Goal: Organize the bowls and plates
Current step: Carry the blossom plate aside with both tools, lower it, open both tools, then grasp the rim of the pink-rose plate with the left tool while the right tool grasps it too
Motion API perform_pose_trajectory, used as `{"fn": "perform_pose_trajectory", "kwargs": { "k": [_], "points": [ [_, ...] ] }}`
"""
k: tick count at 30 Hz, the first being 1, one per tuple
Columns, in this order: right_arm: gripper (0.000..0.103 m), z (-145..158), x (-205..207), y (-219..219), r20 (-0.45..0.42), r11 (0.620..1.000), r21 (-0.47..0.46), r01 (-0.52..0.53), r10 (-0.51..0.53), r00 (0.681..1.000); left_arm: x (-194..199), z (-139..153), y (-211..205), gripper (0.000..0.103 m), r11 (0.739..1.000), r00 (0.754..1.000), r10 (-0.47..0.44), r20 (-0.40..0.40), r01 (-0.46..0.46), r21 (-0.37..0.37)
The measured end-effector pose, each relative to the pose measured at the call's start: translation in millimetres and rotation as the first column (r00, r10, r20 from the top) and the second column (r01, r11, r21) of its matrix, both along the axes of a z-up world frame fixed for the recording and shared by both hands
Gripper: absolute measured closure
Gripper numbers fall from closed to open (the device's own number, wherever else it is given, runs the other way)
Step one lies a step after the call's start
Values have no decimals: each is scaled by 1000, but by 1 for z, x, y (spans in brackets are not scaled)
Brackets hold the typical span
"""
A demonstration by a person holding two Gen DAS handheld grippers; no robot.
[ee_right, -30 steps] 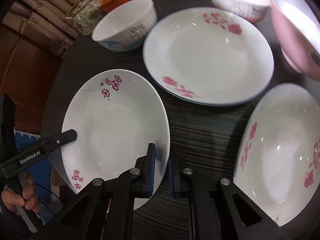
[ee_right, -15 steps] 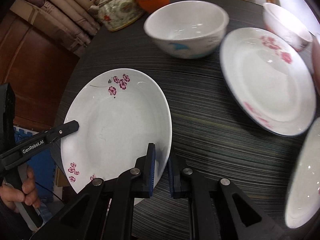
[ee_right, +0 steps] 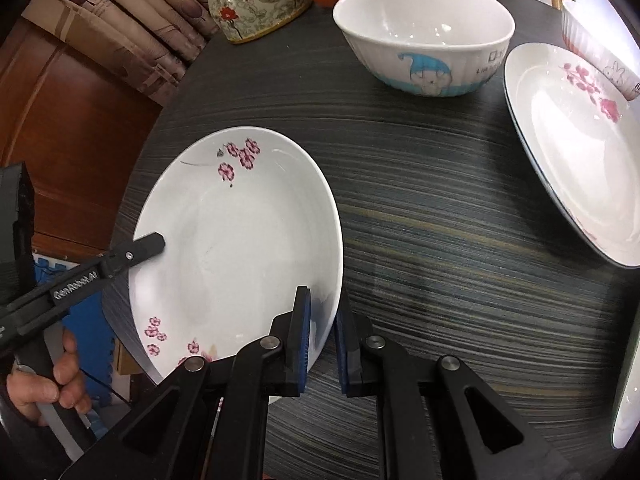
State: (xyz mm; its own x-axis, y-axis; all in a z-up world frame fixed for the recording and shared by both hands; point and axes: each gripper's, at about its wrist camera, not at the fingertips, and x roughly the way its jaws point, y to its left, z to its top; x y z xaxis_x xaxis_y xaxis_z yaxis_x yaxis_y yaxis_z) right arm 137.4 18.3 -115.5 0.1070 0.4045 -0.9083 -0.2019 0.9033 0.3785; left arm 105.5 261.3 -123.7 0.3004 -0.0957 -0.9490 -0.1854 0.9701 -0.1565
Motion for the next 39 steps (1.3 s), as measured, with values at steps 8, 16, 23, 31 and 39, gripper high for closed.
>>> {"fn": "perform_pose_trajectory", "kwargs": {
  "k": [8, 16, 23, 31, 39],
  "points": [
    [71, 0, 2, 11, 4, 1000, -23, -18, 19, 1000, 0, 12, -15, 75, 982, 999, -43, 25, 37, 184],
    [66, 12, -2, -1, 47, 998, -57, -18, 21, 999, -13, 33, -6, 73, 974, 995, 60, 78, -76, 215],
    [66, 26, -17, -34, 87, 996, -86, -12, 20, 996, -28, 59, -44, 69, 981, 994, -4, 106, -17, 194],
    [66, 40, -39, -91, 122, 992, -123, 17, -2, 993, -25, 70, -128, 69, 988, 988, -124, 87, 115, 103],
    [66, 52, -64, -181, 128, 983, -160, 86, -66, 990, -23, 62, -213, 69, 966, 970, -239, 34, 242, -91]
  ]
}}
